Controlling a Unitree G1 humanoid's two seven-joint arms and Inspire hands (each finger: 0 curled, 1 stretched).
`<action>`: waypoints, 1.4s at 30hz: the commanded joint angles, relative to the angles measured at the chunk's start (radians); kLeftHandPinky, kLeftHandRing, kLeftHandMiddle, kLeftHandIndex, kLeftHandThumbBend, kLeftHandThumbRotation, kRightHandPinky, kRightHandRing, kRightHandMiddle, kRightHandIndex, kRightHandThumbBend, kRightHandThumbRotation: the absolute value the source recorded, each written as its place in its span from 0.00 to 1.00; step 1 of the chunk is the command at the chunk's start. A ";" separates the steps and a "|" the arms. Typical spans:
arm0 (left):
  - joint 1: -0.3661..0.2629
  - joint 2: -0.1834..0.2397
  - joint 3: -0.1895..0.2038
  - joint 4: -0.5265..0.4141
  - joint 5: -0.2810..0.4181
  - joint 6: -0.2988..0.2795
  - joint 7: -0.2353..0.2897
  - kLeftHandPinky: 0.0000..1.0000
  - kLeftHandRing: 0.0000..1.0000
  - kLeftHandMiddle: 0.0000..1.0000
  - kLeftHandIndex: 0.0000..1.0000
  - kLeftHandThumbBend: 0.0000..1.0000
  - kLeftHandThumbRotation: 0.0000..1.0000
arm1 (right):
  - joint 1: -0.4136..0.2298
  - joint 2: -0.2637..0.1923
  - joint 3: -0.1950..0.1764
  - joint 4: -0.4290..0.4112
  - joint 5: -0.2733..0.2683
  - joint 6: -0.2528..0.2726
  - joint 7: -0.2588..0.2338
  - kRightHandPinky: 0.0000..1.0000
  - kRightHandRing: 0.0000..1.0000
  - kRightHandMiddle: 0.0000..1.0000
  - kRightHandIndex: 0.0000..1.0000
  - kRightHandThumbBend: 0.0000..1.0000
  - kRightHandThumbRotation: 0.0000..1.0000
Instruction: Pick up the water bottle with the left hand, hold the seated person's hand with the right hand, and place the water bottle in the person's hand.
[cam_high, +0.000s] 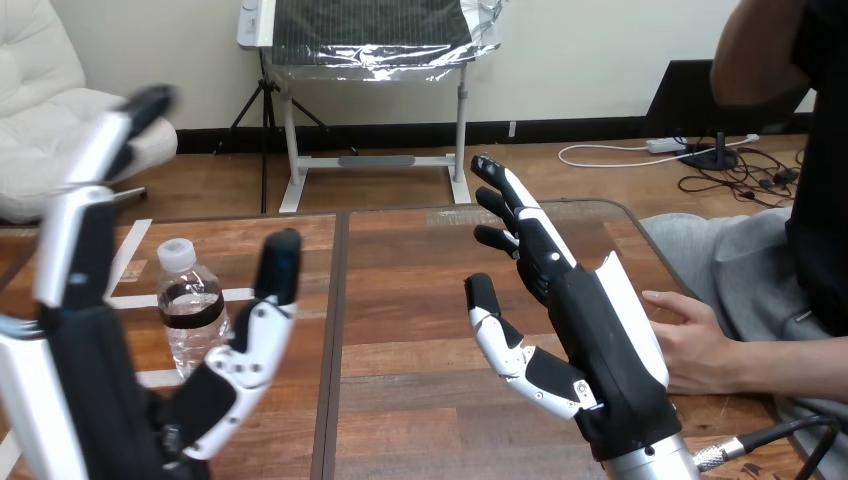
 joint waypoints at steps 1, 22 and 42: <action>-0.032 -0.064 0.027 -0.010 -0.011 0.026 -0.007 0.84 0.88 0.86 0.84 0.61 0.33 | -0.061 0.012 -0.006 0.004 0.007 -0.008 -0.002 0.88 0.96 1.00 0.96 0.00 0.00; -0.119 -0.015 0.080 0.150 -0.176 0.109 -0.116 0.93 0.94 0.92 0.90 0.74 0.29 | -0.060 0.011 -0.007 0.002 -0.001 -0.003 -0.003 0.88 0.96 1.00 0.97 0.00 0.00; -0.314 0.020 0.167 0.480 -0.248 0.238 -0.209 0.96 0.97 0.98 0.99 0.84 0.44 | -0.059 0.011 -0.006 0.003 0.002 0.007 0.001 0.88 0.97 1.00 0.97 0.00 0.00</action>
